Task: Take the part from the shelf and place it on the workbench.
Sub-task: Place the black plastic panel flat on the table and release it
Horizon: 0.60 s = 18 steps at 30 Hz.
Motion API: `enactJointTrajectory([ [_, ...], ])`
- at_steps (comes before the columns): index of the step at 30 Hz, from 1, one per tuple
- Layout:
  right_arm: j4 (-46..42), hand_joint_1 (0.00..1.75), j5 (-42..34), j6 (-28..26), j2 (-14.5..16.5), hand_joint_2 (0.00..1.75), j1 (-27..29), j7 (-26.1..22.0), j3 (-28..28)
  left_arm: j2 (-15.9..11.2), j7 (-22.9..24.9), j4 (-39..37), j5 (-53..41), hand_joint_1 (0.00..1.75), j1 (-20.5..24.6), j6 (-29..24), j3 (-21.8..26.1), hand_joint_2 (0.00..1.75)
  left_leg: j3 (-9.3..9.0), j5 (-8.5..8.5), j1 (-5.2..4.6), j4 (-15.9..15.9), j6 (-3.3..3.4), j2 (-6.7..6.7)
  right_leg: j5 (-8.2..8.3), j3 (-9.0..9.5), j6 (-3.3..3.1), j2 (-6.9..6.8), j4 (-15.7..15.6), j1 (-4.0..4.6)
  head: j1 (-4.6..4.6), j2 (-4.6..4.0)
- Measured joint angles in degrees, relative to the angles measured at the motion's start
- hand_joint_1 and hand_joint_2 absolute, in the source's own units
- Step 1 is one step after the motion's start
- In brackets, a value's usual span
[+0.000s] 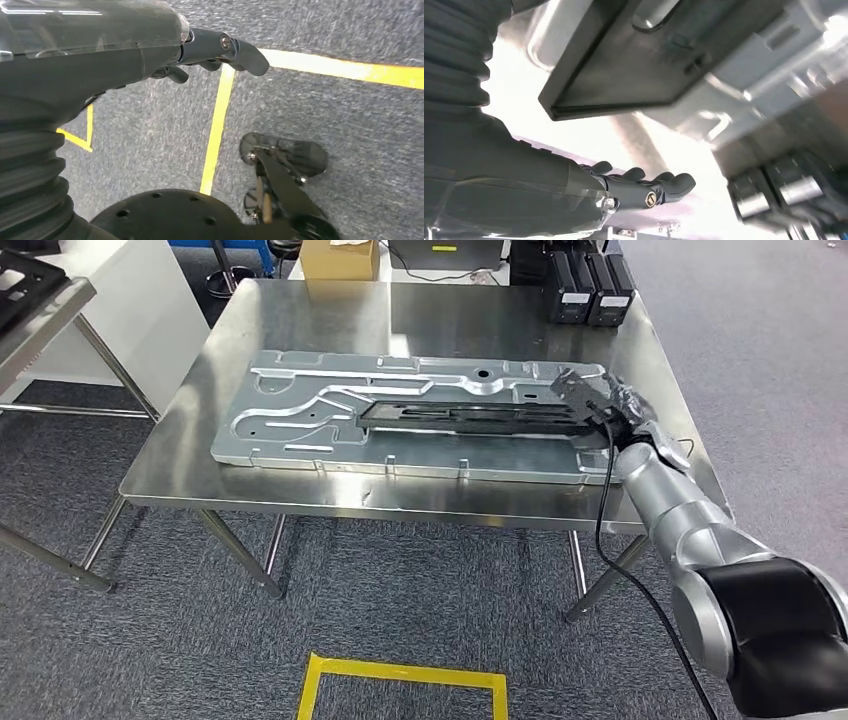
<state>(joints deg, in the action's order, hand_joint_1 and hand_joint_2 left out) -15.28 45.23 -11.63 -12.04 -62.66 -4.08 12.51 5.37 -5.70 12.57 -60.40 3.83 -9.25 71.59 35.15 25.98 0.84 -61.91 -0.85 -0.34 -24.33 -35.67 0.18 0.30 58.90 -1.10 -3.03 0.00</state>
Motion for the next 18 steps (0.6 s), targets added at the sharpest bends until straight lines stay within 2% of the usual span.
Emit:
enactJointTrajectory([
  [1, -0.1, 0.00, -0.2, 0.1, -0.4, 1.75, -0.4, -0.3, -0.6, 0.0, 0.0, 0.0, 0.0, 0.00, 0.0, 0.1, 0.0, 1.75, -0.80, -0.44, -0.10, 1.9, 0.26, -0.02, -0.02, -0.10, 0.31, 0.00, 0.1, 0.08, 0.03, 0.00],
  [4, -0.3, 0.00, -0.6, 0.4, -1.8, 1.75, -1.6, -0.9, -2.0, 0.0, 0.1, 0.0, -0.2, 0.00, -0.1, 0.3, 0.0, 1.75, -1.03, -0.67, -0.30, 3.0, 1.22, -0.07, 0.12, -0.29, 1.39, -0.10, 0.0, 0.01, 0.06, 0.00],
  [6, -0.7, 0.00, -0.5, 0.7, -2.7, 1.75, -2.8, -1.1, -2.7, 0.0, 0.2, 0.0, -0.3, 0.00, -0.1, 0.4, 0.1, 1.75, -1.17, -1.16, -0.17, 3.6, 2.04, -0.02, -1.05, -0.96, 1.96, -0.13, 1.5, -0.21, 0.08, 0.00],
  [7, -0.9, 0.00, -0.4, 0.8, -3.3, 1.75, -3.7, -1.1, -3.0, 0.1, 0.3, 0.0, -0.4, 0.00, -0.1, 0.5, 0.1, 1.75, -1.24, -1.34, -0.09, 3.8, 2.33, 0.01, -2.59, -2.10, 2.16, -0.13, 4.0, -0.28, 0.10, 0.00],
  [9, -1.0, 0.00, 0.0, 1.0, -4.2, 1.75, -5.5, -0.8, -3.4, 0.1, 0.3, 0.0, -0.5, 0.00, -0.1, 0.6, 0.1, 1.75, -1.20, -1.39, -0.14, 3.8, 2.54, 0.02, -6.28, -5.66, 2.50, -0.13, 11.7, -0.27, 0.11, 0.00],
  [10, -1.1, 0.00, 0.2, 1.2, -4.6, 1.75, -6.5, -0.6, -3.5, 0.1, 0.3, 0.0, -0.6, 0.00, -0.1, 0.7, 0.1, 1.75, -1.20, -1.37, -0.15, 3.8, 2.54, 0.03, -7.41, -7.32, 2.66, -0.14, 15.1, -0.29, 0.12, 0.00],
  [11, -1.2, 0.00, 0.3, 1.5, -5.0, 1.75, -7.5, -0.3, -3.7, 0.1, 0.2, 0.0, -0.7, 0.00, -0.1, 0.7, 0.1, 1.75, -1.20, -1.34, -0.15, 3.7, 2.50, 0.04, -7.43, -8.12, 2.77, -0.17, 16.5, -0.35, 0.12, 0.00],
  [12, -1.4, 0.00, 0.4, 1.8, -5.4, 1.75, -8.8, 0.0, -3.9, 0.2, 0.2, 0.0, -0.8, 0.00, -0.1, 0.8, 0.1, 1.75, -1.22, -1.26, -0.14, 3.6, 2.43, 0.04, -6.31, -7.76, 2.84, -0.21, 15.7, -0.46, 0.12, 0.00],
  [14, -1.8, 0.00, 0.6, 2.2, -6.0, 1.75, -11.4, 0.3, -4.1, 0.3, 0.1, 0.0, -1.0, 0.00, -0.1, 0.9, 0.1, 1.75, -1.28, -0.95, -0.10, 3.3, 2.04, 0.02, -2.47, -4.13, 2.92, -0.29, 8.4, -0.72, 0.13, 0.00],
  [15, -2.0, 0.00, 0.6, 2.3, -6.2, 1.75, -12.5, 0.3, -4.1, 0.4, 0.0, 0.0, -1.0, 0.00, 0.0, 1.0, 0.1, 1.75, -1.25, -0.74, -0.18, 3.1, 1.74, -0.03, -1.11, -2.19, 2.81, -0.27, 4.5, -0.66, 0.14, 0.00],
  [16, -2.1, 0.00, 0.6, 2.3, -6.3, 1.75, -13.3, 0.4, -4.2, 0.4, 0.0, 0.0, -1.0, 0.00, 0.0, 1.0, 0.1, 1.75, -1.21, -0.59, -0.26, 2.9, 1.45, -0.07, -0.41, -0.88, 2.53, -0.21, 1.9, -0.58, 0.11, 0.00],
  [18, -2.2, 0.00, 0.7, 2.2, -6.5, 1.75, -13.9, 0.5, -4.3, 0.4, 0.0, 0.0, -1.0, 0.00, 0.0, 1.0, 0.1, 1.75, -1.14, -0.47, -0.40, 2.9, 0.90, -0.13, -0.45, -0.31, 1.63, -0.05, 0.6, -0.24, 0.08, 0.00],
])
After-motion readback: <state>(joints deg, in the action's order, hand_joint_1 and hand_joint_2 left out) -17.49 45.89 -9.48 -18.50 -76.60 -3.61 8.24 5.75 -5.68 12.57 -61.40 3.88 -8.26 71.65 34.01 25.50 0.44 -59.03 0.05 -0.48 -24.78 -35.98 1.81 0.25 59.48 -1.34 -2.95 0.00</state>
